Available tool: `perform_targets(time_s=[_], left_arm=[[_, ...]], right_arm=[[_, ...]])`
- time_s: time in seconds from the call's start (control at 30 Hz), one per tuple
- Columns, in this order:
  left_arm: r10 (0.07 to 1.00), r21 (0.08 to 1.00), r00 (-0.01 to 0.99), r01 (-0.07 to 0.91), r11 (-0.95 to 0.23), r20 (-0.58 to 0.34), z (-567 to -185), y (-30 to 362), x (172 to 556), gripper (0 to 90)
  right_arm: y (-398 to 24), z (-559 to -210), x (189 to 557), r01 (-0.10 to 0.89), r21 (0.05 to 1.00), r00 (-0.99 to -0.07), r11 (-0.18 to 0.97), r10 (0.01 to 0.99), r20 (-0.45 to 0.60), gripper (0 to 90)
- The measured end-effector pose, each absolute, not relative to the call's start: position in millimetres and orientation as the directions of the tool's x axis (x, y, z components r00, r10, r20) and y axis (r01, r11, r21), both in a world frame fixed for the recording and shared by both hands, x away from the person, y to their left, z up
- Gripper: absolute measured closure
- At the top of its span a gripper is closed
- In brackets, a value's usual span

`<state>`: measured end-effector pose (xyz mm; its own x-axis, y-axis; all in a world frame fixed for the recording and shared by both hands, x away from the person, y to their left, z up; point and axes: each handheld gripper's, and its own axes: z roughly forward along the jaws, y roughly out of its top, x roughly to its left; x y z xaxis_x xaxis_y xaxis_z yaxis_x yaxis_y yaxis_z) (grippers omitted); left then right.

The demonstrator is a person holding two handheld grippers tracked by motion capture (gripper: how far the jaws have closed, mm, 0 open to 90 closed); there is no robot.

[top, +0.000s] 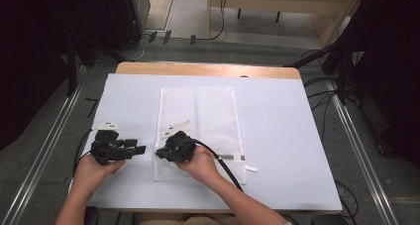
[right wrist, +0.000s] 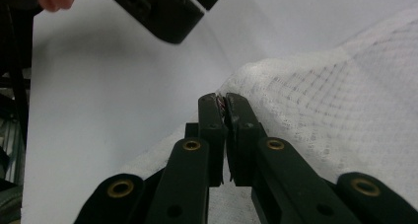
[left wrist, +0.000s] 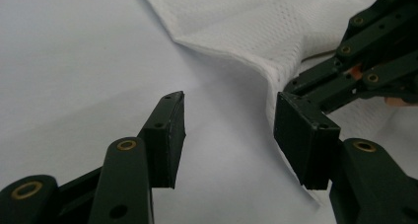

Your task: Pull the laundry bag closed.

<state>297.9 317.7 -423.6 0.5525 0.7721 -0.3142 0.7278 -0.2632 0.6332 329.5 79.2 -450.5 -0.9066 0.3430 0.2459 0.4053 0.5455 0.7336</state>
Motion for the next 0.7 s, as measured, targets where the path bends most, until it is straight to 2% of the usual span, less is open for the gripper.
perform_targets(time_s=[0.33, 0.7], left_arm=[[0.701, 0.617, 0.633, 0.706, -0.347, -0.33, -430, 304, 295, 46.3], [0.668, 0.589, 0.665, 0.7, -0.403, -0.334, -439, 285, 300, 47.3]], right_arm=[[78, -439, 337, 0.401, 0.738, -0.907, 0.543, 0.349, 0.236, 88.0], [75, -428, 336, 0.401, 0.755, -0.908, 0.518, 0.333, 0.254, 88.0]])
